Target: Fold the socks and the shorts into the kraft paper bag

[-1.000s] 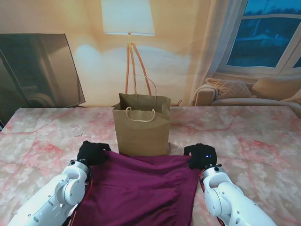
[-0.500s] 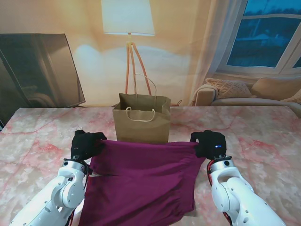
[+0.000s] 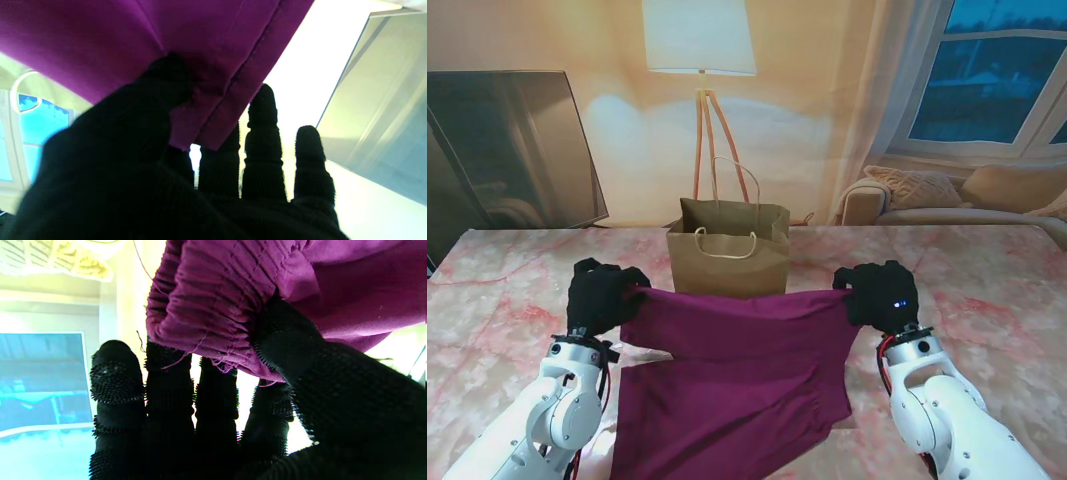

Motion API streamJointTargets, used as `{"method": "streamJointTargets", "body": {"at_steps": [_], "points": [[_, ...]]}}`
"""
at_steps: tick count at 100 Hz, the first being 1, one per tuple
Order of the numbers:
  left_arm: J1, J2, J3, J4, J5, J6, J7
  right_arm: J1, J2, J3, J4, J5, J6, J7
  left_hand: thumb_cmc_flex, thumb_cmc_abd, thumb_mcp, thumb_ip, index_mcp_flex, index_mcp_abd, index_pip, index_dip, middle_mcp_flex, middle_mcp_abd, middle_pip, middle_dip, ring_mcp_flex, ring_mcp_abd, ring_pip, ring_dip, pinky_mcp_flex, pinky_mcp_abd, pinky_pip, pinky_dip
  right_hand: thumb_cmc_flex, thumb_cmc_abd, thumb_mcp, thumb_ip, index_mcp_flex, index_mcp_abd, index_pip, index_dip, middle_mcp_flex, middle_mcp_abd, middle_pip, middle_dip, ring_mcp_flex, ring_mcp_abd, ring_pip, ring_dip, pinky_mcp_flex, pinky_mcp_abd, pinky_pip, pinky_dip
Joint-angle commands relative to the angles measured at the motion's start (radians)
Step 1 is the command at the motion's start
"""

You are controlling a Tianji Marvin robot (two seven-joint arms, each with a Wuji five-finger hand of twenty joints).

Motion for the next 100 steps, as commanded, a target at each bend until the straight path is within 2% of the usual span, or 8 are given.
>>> {"method": "streamJointTargets", "body": {"at_steps": [1, 17, 36, 55, 69, 83, 100], "points": [[0.014, 0.003, -0.011, -0.026, -0.003, -0.009, 0.003, -0.013, 0.004, 0.002, 0.000, -0.002, -0.004, 0.002, -0.003, 0.014, -0.008, -0.056, 0.034, -0.016, 0.034, 0.001, -0.021, -0.020, 0.022, 0.024, -0.020, -0.009, -0.003, 0.010, -0.014, 0.007, -0.007, 0.014, 0.027, 0.011, 0.006, -0.011, 0.020, -0.018, 0.067, 0.002, -0.013, -0.021, 0.021, 0.022, -0.015, -0.003, 0.020, 0.038, -0.008, -0.017, -0.006, 0.043], [0.064, 0.011, -0.042, -0.063, 0.024, -0.027, -0.003, -0.053, 0.010, 0.035, -0.008, -0.015, -0.065, -0.012, -0.001, 0.022, -0.011, -0.060, 0.026, -0.031, 0.039, 0.005, -0.026, -0.027, 0.020, 0.039, -0.027, -0.016, -0.005, 0.012, -0.018, 0.003, -0.015, 0.012, 0.018, 0.013, 0.007, -0.013, 0.016, -0.026, 0.067, 0.009, -0.022, -0.031, 0.029, 0.040, -0.034, -0.015, 0.031, 0.057, -0.028, -0.016, -0.017, 0.054], [0.139, 0.021, -0.086, -0.101, 0.058, -0.058, -0.016, -0.118, 0.031, 0.102, -0.024, -0.060, -0.226, 0.007, 0.012, 0.008, -0.011, -0.058, 0.030, -0.049, 0.040, 0.002, -0.020, -0.035, 0.001, 0.043, -0.025, -0.019, -0.012, 0.012, -0.019, 0.003, -0.024, 0.009, 0.019, -0.007, 0.008, -0.017, 0.028, -0.028, 0.062, 0.007, -0.018, -0.050, 0.023, 0.049, -0.061, -0.030, 0.028, 0.068, -0.064, -0.017, -0.042, 0.059], [0.226, 0.032, -0.123, -0.140, 0.104, -0.098, -0.019, -0.179, 0.052, 0.147, -0.037, -0.111, -0.345, 0.031, 0.011, -0.003, -0.011, -0.061, 0.039, -0.060, 0.040, -0.014, -0.011, -0.043, -0.013, 0.049, -0.024, -0.025, -0.019, 0.012, -0.018, 0.003, -0.027, 0.009, -0.001, -0.040, 0.021, -0.035, 0.045, -0.051, 0.061, -0.015, -0.018, -0.078, 0.007, 0.090, -0.092, -0.056, 0.023, 0.085, -0.100, -0.014, -0.058, 0.084], [0.294, 0.043, -0.140, -0.165, 0.143, -0.120, -0.033, -0.199, 0.067, 0.157, -0.023, -0.141, -0.423, 0.055, 0.009, -0.006, -0.011, -0.063, 0.042, -0.061, 0.040, -0.024, -0.009, -0.044, -0.016, 0.057, -0.024, -0.027, -0.023, 0.013, -0.018, 0.003, -0.027, 0.009, -0.013, -0.061, 0.032, -0.044, 0.056, -0.063, 0.064, -0.030, -0.027, -0.090, 0.011, 0.131, -0.112, -0.068, 0.037, 0.106, -0.115, -0.019, -0.061, 0.096], [0.343, 0.054, -0.152, -0.165, 0.185, -0.136, -0.038, -0.205, 0.075, 0.150, 0.009, -0.133, -0.500, 0.089, 0.007, -0.007, -0.010, -0.064, 0.042, -0.070, 0.042, -0.028, -0.011, -0.053, -0.020, 0.063, -0.024, -0.033, -0.034, 0.010, -0.020, 0.001, -0.029, 0.009, -0.013, -0.070, 0.038, -0.047, 0.062, -0.059, 0.067, -0.035, -0.022, -0.084, 0.013, 0.145, -0.117, -0.068, 0.045, 0.117, -0.130, -0.018, -0.062, 0.102], [0.398, 0.066, -0.167, -0.170, 0.224, -0.149, -0.058, -0.225, 0.081, 0.149, 0.013, -0.128, -0.555, 0.140, 0.003, -0.002, -0.012, -0.065, 0.039, -0.078, 0.045, -0.030, -0.010, -0.061, -0.025, 0.068, -0.027, -0.039, -0.045, 0.008, -0.023, -0.002, -0.045, 0.002, -0.015, -0.080, 0.047, -0.051, 0.066, -0.057, 0.070, -0.042, -0.015, -0.079, 0.012, 0.156, -0.119, -0.064, 0.057, 0.129, -0.131, -0.018, -0.058, 0.109]]}}
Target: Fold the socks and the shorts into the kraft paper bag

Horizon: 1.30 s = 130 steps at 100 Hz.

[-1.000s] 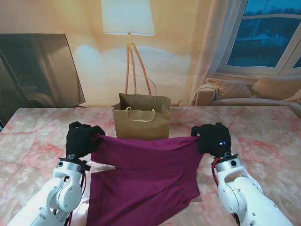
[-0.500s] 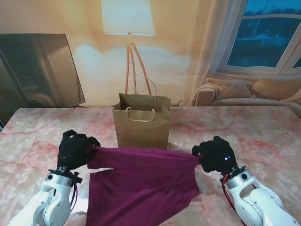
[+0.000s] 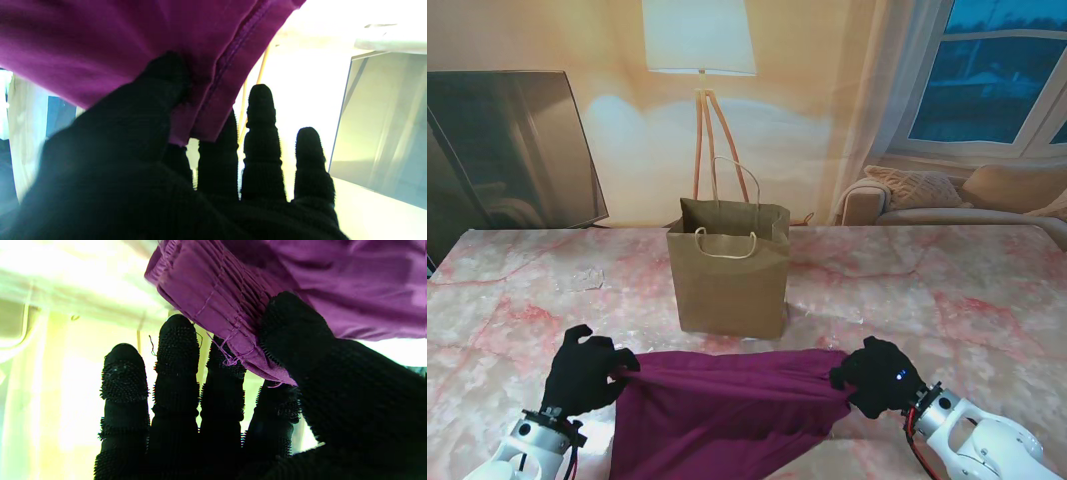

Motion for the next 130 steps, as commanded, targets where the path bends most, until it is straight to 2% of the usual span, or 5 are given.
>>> {"method": "streamJointTargets", "body": {"at_steps": [1, 47, 61, 75, 130], "points": [[0.034, 0.012, -0.005, 0.004, 0.013, -0.006, -0.011, -0.028, 0.006, -0.004, 0.002, -0.007, -0.006, 0.005, 0.002, -0.001, -0.001, -0.048, 0.034, -0.013, 0.045, 0.004, -0.008, -0.034, -0.019, 0.021, -0.027, -0.023, -0.022, 0.006, -0.017, -0.002, -0.011, 0.001, -0.001, -0.031, 0.046, -0.030, 0.055, -0.019, 0.061, -0.011, -0.003, -0.028, 0.010, 0.022, -0.030, -0.014, 0.042, 0.042, -0.011, -0.002, 0.002, 0.048], [0.175, 0.027, -0.049, -0.057, 0.036, -0.106, -0.124, -0.057, 0.010, -0.009, -0.004, -0.012, 0.018, 0.068, -0.030, 0.002, -0.022, -0.033, 0.007, 0.012, 0.019, 0.026, -0.027, -0.044, -0.025, 0.025, -0.037, -0.036, -0.068, -0.009, -0.040, -0.007, -0.087, -0.029, -0.021, 0.014, 0.051, -0.028, 0.027, -0.027, 0.050, -0.007, -0.025, -0.032, -0.012, 0.031, -0.068, -0.011, 0.017, 0.042, -0.035, -0.006, 0.007, 0.060], [0.230, 0.029, -0.094, -0.126, 0.030, -0.133, -0.214, -0.087, 0.008, 0.033, -0.046, -0.006, -0.015, 0.131, -0.153, 0.020, -0.169, -0.035, -0.035, 0.088, -0.115, 0.091, -0.180, -0.009, 0.092, -0.303, -0.098, -0.023, -0.132, -0.038, -0.070, -0.012, -0.158, -0.027, -0.195, 0.060, -0.030, -0.060, -0.065, 0.008, -0.018, -0.013, -0.112, -0.022, -0.083, -0.053, -0.138, -0.005, -0.113, -0.023, -0.109, -0.001, -0.057, 0.064], [0.275, 0.025, -0.128, -0.188, -0.008, -0.150, -0.289, -0.125, 0.000, 0.081, -0.095, 0.026, -0.043, 0.186, -0.300, 0.148, -0.198, 0.018, -0.041, 0.168, -0.239, 0.147, -0.240, 0.030, 0.054, -0.337, -0.163, -0.006, -0.178, -0.059, -0.110, -0.030, -0.224, -0.029, -0.398, 0.177, -0.105, 0.140, -0.056, 0.098, -0.273, 0.190, -0.187, -0.006, -0.139, -0.140, -0.202, 0.006, -0.202, -0.079, -0.185, 0.014, -0.138, 0.079], [0.250, 0.017, -0.093, -0.169, -0.031, -0.127, -0.226, -0.122, -0.047, 0.033, -0.122, 0.170, 0.230, 0.133, -0.134, 0.412, -0.432, 0.077, 0.002, 0.174, -0.237, 0.087, -0.281, 0.050, -0.018, -0.444, -0.139, -0.017, -0.204, -0.097, -0.056, -0.013, -0.235, 0.022, -0.370, 0.408, -0.265, 0.215, -0.189, 0.190, -0.400, 0.211, -0.296, 0.035, -0.198, -0.195, -0.207, 0.044, -0.299, -0.151, -0.167, 0.053, -0.186, 0.031]]}}
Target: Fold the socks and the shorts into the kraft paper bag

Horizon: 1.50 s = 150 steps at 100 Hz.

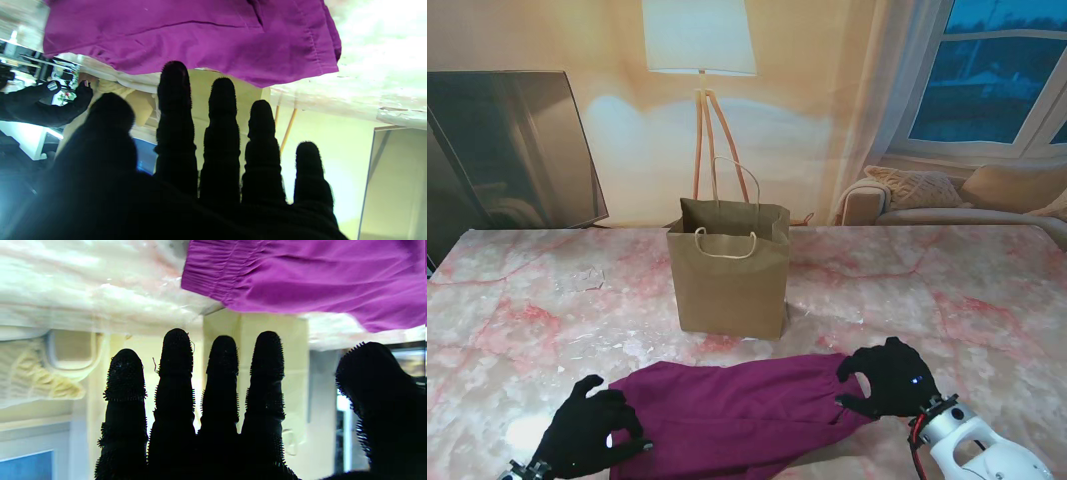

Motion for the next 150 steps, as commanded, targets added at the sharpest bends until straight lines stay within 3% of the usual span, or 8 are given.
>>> {"method": "streamJointTargets", "body": {"at_steps": [1, 52, 87, 99, 106, 116, 126, 150], "points": [[-0.028, -0.002, 0.021, 0.030, 0.015, 0.027, 0.006, 0.010, -0.020, -0.023, 0.009, -0.001, 0.041, 0.016, 0.055, -0.019, 0.038, 0.029, -0.054, 0.010, -0.021, -0.034, -0.038, 0.008, -0.023, -0.026, 0.004, -0.017, -0.035, -0.023, 0.013, 0.012, 0.020, 0.029, 0.021, -0.004, 0.047, 0.061, -0.048, 0.030, -0.041, -0.002, -0.046, 0.026, -0.019, -0.026, 0.000, 0.028, -0.034, -0.028, 0.021, 0.028, 0.016, 0.000], [-0.164, 0.007, 0.142, 0.165, 0.013, 0.169, 0.000, 0.150, -0.030, -0.259, 0.075, 0.113, 0.508, 0.222, 0.120, -0.016, 0.072, 0.005, -0.092, 0.021, -0.073, -0.059, -0.032, -0.015, -0.055, -0.123, 0.013, -0.020, -0.017, -0.047, 0.009, 0.000, 0.069, 0.025, 0.029, 0.035, -0.094, 0.057, -0.498, 0.328, -0.308, -0.171, -0.392, 0.172, -0.145, -0.206, -0.144, 0.114, -0.143, -0.157, 0.008, 0.058, 0.088, -0.019], [-0.195, 0.007, 0.172, 0.207, -0.013, 0.168, -0.001, 0.229, -0.041, -0.383, 0.130, 0.231, 0.690, 0.267, 0.125, -0.010, 0.055, 0.010, -0.082, 0.014, -0.065, -0.049, -0.028, -0.018, -0.046, -0.132, 0.005, -0.022, -0.015, -0.050, -0.009, -0.010, 0.058, 0.015, 0.231, -0.016, -0.272, 0.084, -0.609, 0.519, -0.481, -0.170, -0.355, 0.034, 0.495, 0.113, 0.044, 0.053, 0.285, 0.131, 0.132, 0.036, 0.218, -0.027], [-0.198, 0.007, 0.174, 0.211, -0.013, 0.170, -0.007, 0.232, -0.038, -0.392, 0.126, 0.249, 0.699, 0.302, 0.126, -0.007, 0.050, 0.011, -0.082, 0.014, -0.064, -0.049, -0.028, -0.018, -0.045, -0.134, 0.004, -0.025, -0.018, -0.054, -0.013, -0.012, 0.052, 0.010, 0.189, -0.225, 0.167, 0.003, -0.403, 0.414, -0.308, -0.139, -0.166, -0.017, 0.584, 0.237, 0.150, 0.020, 0.422, 0.182, 0.205, 0.063, 0.270, -0.033], [-0.199, 0.006, 0.173, 0.213, -0.019, 0.174, -0.008, 0.233, -0.038, -0.392, 0.135, 0.247, 0.681, 0.290, 0.129, -0.005, 0.047, 0.011, -0.082, 0.018, -0.063, -0.049, -0.029, -0.017, -0.045, -0.135, 0.001, -0.024, -0.019, -0.056, -0.018, -0.014, 0.046, 0.007, 0.234, -0.282, 0.222, -0.005, -0.155, 0.231, -0.060, -0.038, 0.007, -0.060, 0.616, 0.313, 0.257, -0.007, 0.482, 0.183, 0.289, 0.073, 0.316, -0.024], [-0.197, 0.006, 0.170, 0.212, -0.026, 0.174, -0.014, 0.233, -0.047, -0.392, 0.153, 0.249, 0.655, 0.221, 0.130, -0.001, 0.041, 0.012, -0.085, 0.019, -0.066, -0.051, -0.036, -0.013, -0.048, -0.137, -0.007, -0.025, -0.023, -0.059, -0.025, -0.019, 0.039, 0.003, 0.347, -0.318, 0.222, -0.159, 0.021, -0.069, 0.316, -0.033, 0.134, -0.102, 0.624, 0.423, 0.331, -0.029, 0.538, 0.193, 0.350, 0.085, 0.362, -0.018], [-0.194, 0.007, 0.167, 0.208, -0.021, 0.173, -0.017, 0.219, -0.049, -0.375, 0.138, 0.254, 0.635, 0.209, 0.127, 0.007, 0.035, 0.013, -0.093, 0.024, -0.072, -0.052, -0.056, -0.003, -0.055, -0.140, -0.023, -0.027, -0.032, -0.063, -0.026, -0.020, 0.036, 0.000, 0.356, -0.207, 0.228, -0.143, 0.025, -0.152, 0.342, 0.071, -0.011, -0.080, 0.555, 0.517, 0.124, -0.004, 0.466, 0.235, 0.158, 0.082, 0.264, 0.040], [-0.188, 0.004, 0.159, 0.199, -0.015, 0.153, 0.020, 0.177, -0.058, -0.296, 0.063, 0.277, 0.626, 0.200, 0.122, 0.020, 0.027, 0.020, -0.151, 0.026, -0.121, -0.045, -0.146, 0.007, -0.085, -0.152, -0.087, -0.030, -0.074, -0.089, -0.037, -0.023, 0.019, -0.007, 0.352, -0.022, 0.191, -0.116, -0.114, -0.108, 0.323, 0.280, -0.126, 0.116, 0.118, -0.054, -0.047, 0.193, -0.124, -0.222, 0.091, 0.116, 0.062, -0.136]]}}
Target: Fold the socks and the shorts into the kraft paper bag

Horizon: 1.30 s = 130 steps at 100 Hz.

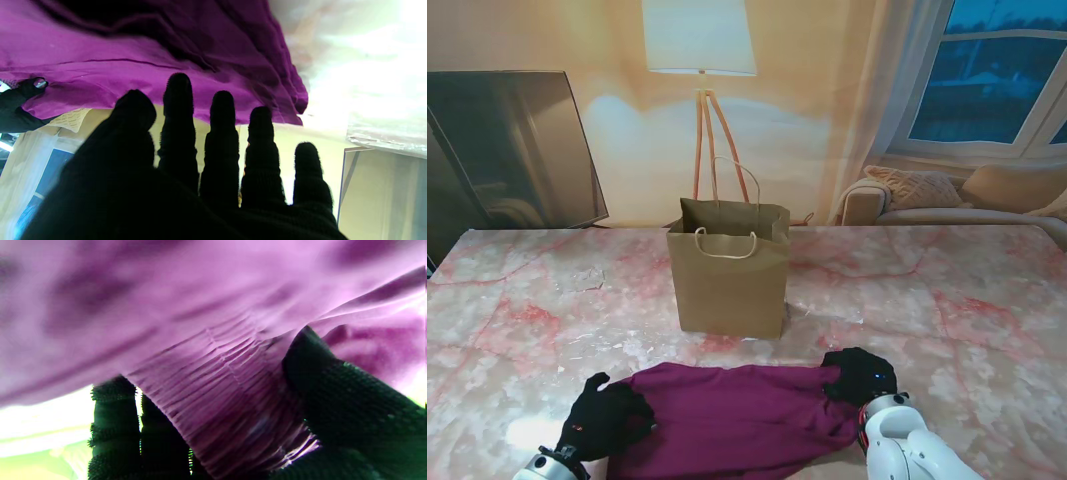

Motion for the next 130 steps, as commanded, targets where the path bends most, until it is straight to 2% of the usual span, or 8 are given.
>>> {"method": "streamJointTargets", "body": {"at_steps": [1, 19, 32, 45, 59, 72, 112, 130], "points": [[0.008, -0.001, -0.002, -0.011, 0.003, -0.006, -0.002, -0.012, -0.005, 0.021, -0.022, 0.022, 0.000, 0.002, 0.016, 0.020, -0.016, 0.020, -0.025, 0.004, -0.021, 0.008, -0.032, 0.012, -0.018, -0.013, -0.022, -0.019, -0.033, -0.012, -0.016, -0.010, -0.009, -0.006, 0.048, 0.074, 0.026, 0.021, -0.028, -0.014, 0.059, 0.059, 0.076, 0.040, -0.021, -0.079, 0.031, 0.047, -0.060, -0.067, 0.034, 0.038, -0.019, -0.058], [0.001, 0.001, 0.006, -0.012, 0.006, -0.016, -0.008, -0.028, -0.013, 0.086, -0.068, 0.067, 0.011, 0.011, 0.015, 0.026, -0.021, 0.021, -0.035, 0.002, -0.043, 0.020, -0.044, 0.007, -0.022, -0.017, -0.027, -0.022, -0.042, -0.022, -0.018, -0.012, -0.018, -0.009, 0.044, 0.036, 0.070, 0.019, -0.077, 0.067, 0.120, 0.059, 0.273, 0.053, 0.080, -0.102, 0.332, -0.004, 0.114, -0.065, 0.291, 0.009, 0.149, -0.128], [-0.011, 0.003, 0.017, -0.008, -0.001, -0.020, -0.026, -0.033, -0.023, 0.115, -0.079, 0.114, 0.017, -0.011, 0.017, 0.029, -0.025, 0.022, -0.038, 0.002, -0.055, 0.027, -0.047, 0.004, -0.024, -0.021, -0.025, -0.023, -0.044, -0.028, -0.018, -0.012, -0.022, -0.011, 0.075, -0.045, 0.126, 0.020, -0.056, 0.040, 0.155, 0.038, 0.370, -0.014, 0.201, -0.108, 0.445, -0.061, 0.232, -0.020, 0.399, -0.024, 0.243, -0.137], [-0.022, 0.004, 0.026, -0.005, -0.002, -0.019, -0.032, -0.032, -0.035, 0.134, -0.072, 0.159, 0.000, -0.056, 0.020, 0.031, -0.029, 0.022, -0.035, 0.000, -0.060, 0.035, -0.051, 0.004, -0.025, -0.023, -0.026, -0.023, -0.046, -0.032, -0.019, -0.013, -0.026, -0.012, 0.091, -0.050, 0.124, 0.021, -0.038, 0.000, 0.139, 0.026, 0.356, -0.050, 0.299, -0.038, 0.447, -0.063, 0.370, 0.088, 0.385, -0.027, 0.260, -0.115], [-0.025, 0.004, 0.026, -0.009, -0.003, -0.017, -0.038, -0.029, -0.041, 0.159, -0.070, 0.176, -0.024, -0.079, 0.018, 0.040, -0.035, 0.023, -0.034, 0.004, -0.065, 0.040, -0.052, 0.003, -0.025, -0.025, -0.026, -0.025, -0.047, -0.034, -0.019, -0.015, -0.029, -0.013, 0.083, 0.009, 0.089, 0.022, 0.045, -0.010, 0.095, -0.141, 0.362, -0.059, 0.304, 0.137, 0.435, -0.061, 0.470, 0.250, 0.333, -0.016, 0.279, -0.002], [-0.021, 0.004, 0.020, -0.017, -0.001, -0.016, -0.039, -0.033, -0.041, 0.194, -0.093, 0.178, -0.024, -0.071, 0.019, 0.044, -0.040, 0.025, -0.036, 0.007, -0.072, 0.042, -0.052, 0.005, -0.025, -0.026, -0.027, -0.025, -0.048, -0.037, -0.021, -0.015, -0.034, -0.015, 0.074, 0.013, 0.078, 0.022, 0.103, 0.012, 0.080, -0.215, 0.381, -0.053, 0.323, 0.215, 0.441, -0.057, 0.562, 0.323, 0.328, -0.003, 0.323, 0.069], [-0.022, 0.003, 0.018, -0.020, 0.004, -0.018, -0.025, -0.056, -0.004, 0.314, -0.218, 0.019, 0.046, 0.137, 0.017, 0.055, -0.049, 0.029, -0.040, 0.011, -0.090, 0.048, -0.061, 0.005, -0.028, -0.029, -0.027, -0.031, -0.053, -0.045, -0.022, -0.013, -0.044, -0.019, 0.061, 0.001, 0.037, 0.019, 0.178, 0.076, 0.080, -0.347, 0.418, -0.049, 0.334, 0.305, 0.448, -0.063, 0.696, 0.417, 0.361, 0.000, 0.382, 0.179], [-0.022, 0.002, 0.017, -0.023, 0.005, -0.013, -0.023, -0.054, 0.006, 0.343, -0.265, -0.058, 0.069, 0.203, 0.016, 0.059, -0.052, 0.030, -0.041, 0.013, -0.093, 0.052, -0.066, 0.007, -0.030, -0.030, -0.030, -0.032, -0.058, -0.050, -0.024, -0.014, -0.052, -0.022, 0.056, 0.018, 0.022, 0.018, 0.174, 0.091, 0.101, -0.333, 0.409, -0.055, 0.344, 0.330, 0.447, -0.063, 0.708, 0.423, 0.351, 0.004, 0.385, 0.195]]}}
